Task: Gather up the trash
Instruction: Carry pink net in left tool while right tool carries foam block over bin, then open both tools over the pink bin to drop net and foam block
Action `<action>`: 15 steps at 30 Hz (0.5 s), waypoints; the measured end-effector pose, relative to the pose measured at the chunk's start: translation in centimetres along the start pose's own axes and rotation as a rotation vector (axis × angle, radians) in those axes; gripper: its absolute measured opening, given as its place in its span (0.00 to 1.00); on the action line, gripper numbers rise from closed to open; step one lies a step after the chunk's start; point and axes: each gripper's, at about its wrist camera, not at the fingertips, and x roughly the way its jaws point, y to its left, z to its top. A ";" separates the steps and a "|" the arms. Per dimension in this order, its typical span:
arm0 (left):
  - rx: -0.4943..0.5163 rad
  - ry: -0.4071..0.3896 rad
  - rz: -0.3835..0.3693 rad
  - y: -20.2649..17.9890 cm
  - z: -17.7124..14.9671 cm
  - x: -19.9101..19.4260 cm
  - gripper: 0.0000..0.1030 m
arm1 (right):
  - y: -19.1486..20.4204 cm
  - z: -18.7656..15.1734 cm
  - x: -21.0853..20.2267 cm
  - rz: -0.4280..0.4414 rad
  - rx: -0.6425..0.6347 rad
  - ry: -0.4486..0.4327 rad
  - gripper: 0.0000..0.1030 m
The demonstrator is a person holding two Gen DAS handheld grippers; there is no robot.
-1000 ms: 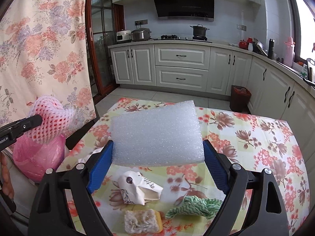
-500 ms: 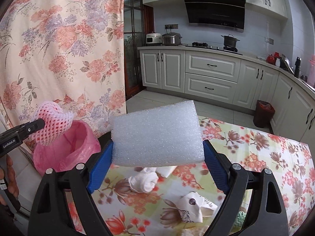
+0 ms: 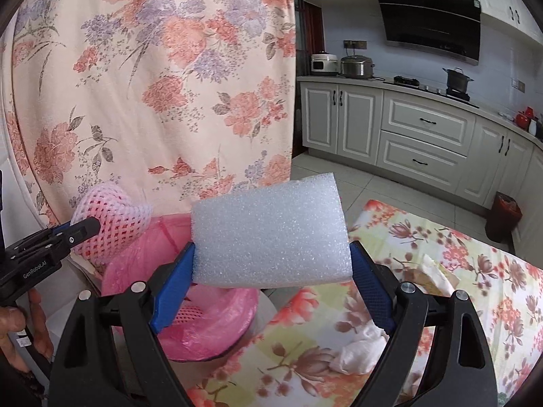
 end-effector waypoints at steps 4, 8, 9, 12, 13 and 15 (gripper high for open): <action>-0.018 0.004 0.016 1.4 -0.2 0.0 0.29 | 2.8 0.5 2.2 0.046 -0.033 0.018 0.81; -0.031 0.005 0.028 2.3 -0.3 0.1 0.31 | 5.0 0.8 3.9 0.075 -0.079 0.029 0.82; -0.033 0.005 0.030 2.5 -0.3 0.1 0.31 | 5.4 0.9 4.1 0.075 -0.083 0.028 0.82; -0.038 0.007 0.035 2.8 -0.3 0.1 0.31 | 6.0 1.2 4.7 0.085 -0.095 0.026 0.82; -0.040 0.006 0.036 2.8 -0.3 0.1 0.32 | 6.2 1.3 4.8 0.090 -0.100 0.027 0.83; -0.044 0.006 0.046 2.9 -0.3 0.1 0.45 | 6.4 1.5 5.0 0.092 -0.105 0.022 0.86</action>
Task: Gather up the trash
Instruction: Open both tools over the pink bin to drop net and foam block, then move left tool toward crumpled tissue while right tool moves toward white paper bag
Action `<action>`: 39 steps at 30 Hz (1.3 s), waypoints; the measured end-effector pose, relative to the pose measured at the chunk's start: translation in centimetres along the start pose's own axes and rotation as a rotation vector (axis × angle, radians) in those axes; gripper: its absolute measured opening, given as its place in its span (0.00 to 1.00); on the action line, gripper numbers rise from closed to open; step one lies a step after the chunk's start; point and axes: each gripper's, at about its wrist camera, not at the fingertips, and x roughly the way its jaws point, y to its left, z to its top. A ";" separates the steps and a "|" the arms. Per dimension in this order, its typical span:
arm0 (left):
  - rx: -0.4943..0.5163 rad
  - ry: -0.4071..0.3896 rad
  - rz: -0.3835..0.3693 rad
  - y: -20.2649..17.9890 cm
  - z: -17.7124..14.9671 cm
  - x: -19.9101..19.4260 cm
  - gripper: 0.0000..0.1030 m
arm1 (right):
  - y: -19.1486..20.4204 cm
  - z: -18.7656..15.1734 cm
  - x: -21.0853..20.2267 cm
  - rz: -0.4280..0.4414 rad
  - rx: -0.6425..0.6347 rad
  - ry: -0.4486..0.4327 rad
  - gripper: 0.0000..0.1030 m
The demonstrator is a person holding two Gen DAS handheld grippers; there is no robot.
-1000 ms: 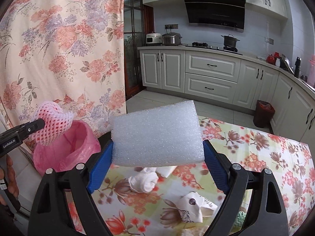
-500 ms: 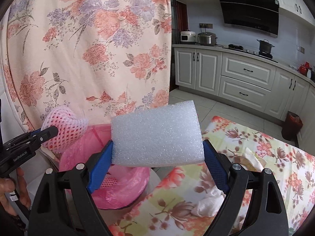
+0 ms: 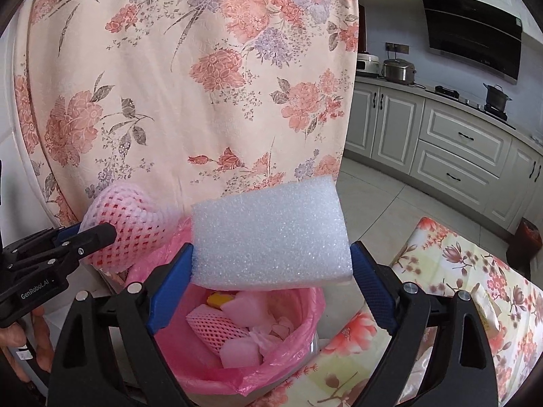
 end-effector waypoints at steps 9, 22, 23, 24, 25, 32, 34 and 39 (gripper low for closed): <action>-0.001 -0.012 0.002 -0.5 -0.3 -0.5 0.60 | -0.5 0.0 0.1 -0.005 0.012 0.002 0.88; 0.028 -0.009 -0.049 -4.1 -1.0 -0.8 0.61 | -4.8 -3.4 -4.0 -0.106 0.057 -0.023 0.88; 0.033 -0.008 -0.056 -4.5 -1.1 -0.8 0.62 | -5.3 -3.7 -4.5 -0.116 0.064 -0.023 0.88; 0.038 -0.007 -0.061 -5.0 -1.1 -0.8 0.62 | -5.9 -4.1 -5.0 -0.129 0.070 -0.024 0.88; 0.043 -0.007 -0.067 -5.5 -1.1 -0.8 0.62 | -6.5 -4.5 -5.4 -0.139 0.075 -0.025 0.88; 0.080 0.006 -0.116 -9.2 -1.9 -0.6 0.64 | -11.6 -7.8 -9.0 -0.229 0.136 -0.020 0.88; 0.097 0.013 -0.132 -10.5 -2.1 -0.4 0.64 | -13.1 -8.9 -10.0 -0.257 0.153 -0.013 0.88; 0.132 0.036 -0.172 -13.8 -3.1 0.1 0.65 | -17.0 -12.0 -12.1 -0.326 0.203 0.015 0.88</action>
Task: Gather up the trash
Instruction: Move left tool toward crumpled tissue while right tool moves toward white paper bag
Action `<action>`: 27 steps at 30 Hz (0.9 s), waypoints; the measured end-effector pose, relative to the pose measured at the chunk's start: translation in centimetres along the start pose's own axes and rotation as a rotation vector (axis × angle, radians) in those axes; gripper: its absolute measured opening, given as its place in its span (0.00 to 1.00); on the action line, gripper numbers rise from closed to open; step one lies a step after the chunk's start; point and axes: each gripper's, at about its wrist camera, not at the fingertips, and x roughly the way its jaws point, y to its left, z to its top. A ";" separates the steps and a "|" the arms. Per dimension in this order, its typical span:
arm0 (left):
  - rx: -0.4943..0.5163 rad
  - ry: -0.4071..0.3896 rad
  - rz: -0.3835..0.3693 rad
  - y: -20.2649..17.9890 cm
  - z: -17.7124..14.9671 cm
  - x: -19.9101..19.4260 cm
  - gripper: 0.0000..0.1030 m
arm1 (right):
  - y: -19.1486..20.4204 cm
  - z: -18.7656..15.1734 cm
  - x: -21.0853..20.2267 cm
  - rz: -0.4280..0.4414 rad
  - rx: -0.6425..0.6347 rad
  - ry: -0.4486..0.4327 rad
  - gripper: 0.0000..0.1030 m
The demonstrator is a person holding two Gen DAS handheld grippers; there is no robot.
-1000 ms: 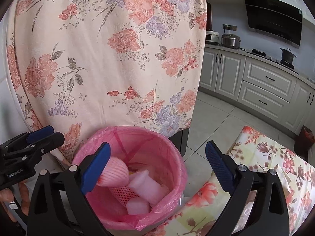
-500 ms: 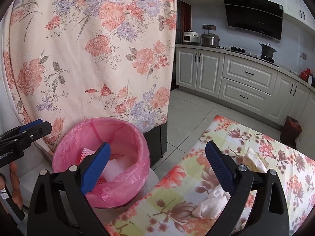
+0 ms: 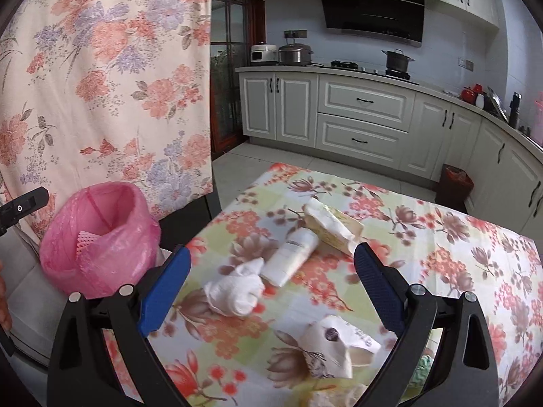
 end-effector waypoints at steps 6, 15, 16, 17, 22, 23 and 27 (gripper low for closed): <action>0.034 0.036 -0.050 -3.5 -0.9 1.9 0.65 | -4.7 -2.4 -0.7 -0.059 0.056 0.027 0.88; 0.084 0.104 -0.117 -8.1 -2.4 5.2 0.65 | -8.7 -5.0 -1.1 -0.107 0.099 0.060 0.88; 0.088 0.112 -0.123 -8.4 -2.6 5.7 0.65 | -9.0 -5.2 -1.1 -0.112 0.101 0.064 0.88; 0.089 0.121 -0.132 -8.8 -2.8 6.2 0.65 | -9.3 -5.5 -1.1 -0.118 0.104 0.068 0.88; 0.109 0.169 -0.167 -10.6 -3.7 8.9 0.65 | -10.7 -6.7 -0.8 -0.133 0.113 0.096 0.88; 0.111 0.180 -0.171 -10.9 -3.9 9.5 0.65 | -10.9 -7.0 -0.7 -0.134 0.113 0.102 0.88; 0.125 0.227 -0.186 -11.9 -4.9 11.9 0.64 | -11.5 -7.4 -0.6 -0.132 0.120 0.115 0.88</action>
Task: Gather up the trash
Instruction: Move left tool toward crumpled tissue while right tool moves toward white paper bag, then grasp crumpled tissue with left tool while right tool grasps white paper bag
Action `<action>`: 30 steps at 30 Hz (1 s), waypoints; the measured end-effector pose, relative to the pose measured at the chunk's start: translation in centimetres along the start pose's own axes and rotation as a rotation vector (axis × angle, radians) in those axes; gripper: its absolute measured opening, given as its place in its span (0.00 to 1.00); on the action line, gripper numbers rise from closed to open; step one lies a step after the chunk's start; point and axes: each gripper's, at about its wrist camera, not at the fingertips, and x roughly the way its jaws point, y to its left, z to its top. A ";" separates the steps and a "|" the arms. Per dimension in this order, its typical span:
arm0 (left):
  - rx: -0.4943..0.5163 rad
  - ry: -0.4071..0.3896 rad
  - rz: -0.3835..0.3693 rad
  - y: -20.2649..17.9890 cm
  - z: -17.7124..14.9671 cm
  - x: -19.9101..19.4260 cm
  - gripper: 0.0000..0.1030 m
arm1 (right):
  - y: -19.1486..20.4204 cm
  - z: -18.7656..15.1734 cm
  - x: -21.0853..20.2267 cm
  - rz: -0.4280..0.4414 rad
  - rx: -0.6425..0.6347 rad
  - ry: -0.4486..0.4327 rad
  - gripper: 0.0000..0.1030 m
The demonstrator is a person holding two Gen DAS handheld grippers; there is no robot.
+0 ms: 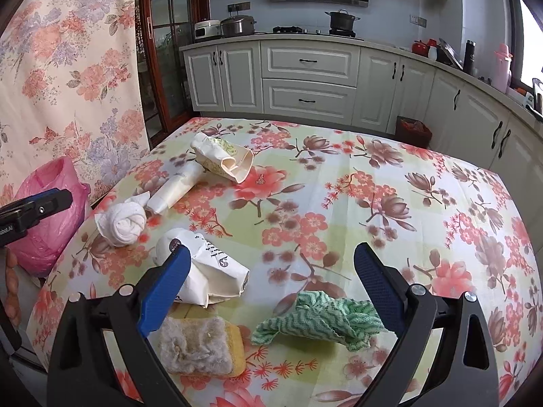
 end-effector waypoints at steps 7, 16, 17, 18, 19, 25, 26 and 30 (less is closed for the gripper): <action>0.014 0.072 -0.019 -0.8 -0.5 4.0 0.62 | 0.0 -0.3 0.4 0.017 0.004 0.018 0.89; 0.014 0.147 -0.027 -0.5 -0.8 7.3 0.47 | 1.2 -0.2 1.1 0.046 -0.008 0.037 0.89; 0.017 0.158 -0.029 -0.5 -0.9 7.6 0.44 | 1.4 -0.2 1.2 0.051 -0.009 0.038 0.89; 0.020 0.169 -0.031 -0.5 -1.0 7.8 0.36 | 1.5 -0.3 1.3 0.055 -0.011 0.039 0.89; 0.021 0.173 -0.036 -0.5 -1.1 7.9 0.29 | 1.7 -0.2 1.4 0.058 -0.014 0.041 0.89; 0.031 0.143 -0.037 -0.6 -0.9 6.5 0.23 | 2.4 -0.2 2.2 0.074 -0.020 0.060 0.89; 0.033 0.135 -0.032 -0.6 -0.8 6.1 0.23 | 2.6 -0.2 2.4 0.074 -0.024 0.063 0.89; 0.028 0.106 -0.024 -0.2 -0.3 4.6 0.23 | 3.4 -0.2 3.1 0.086 -0.043 0.077 0.89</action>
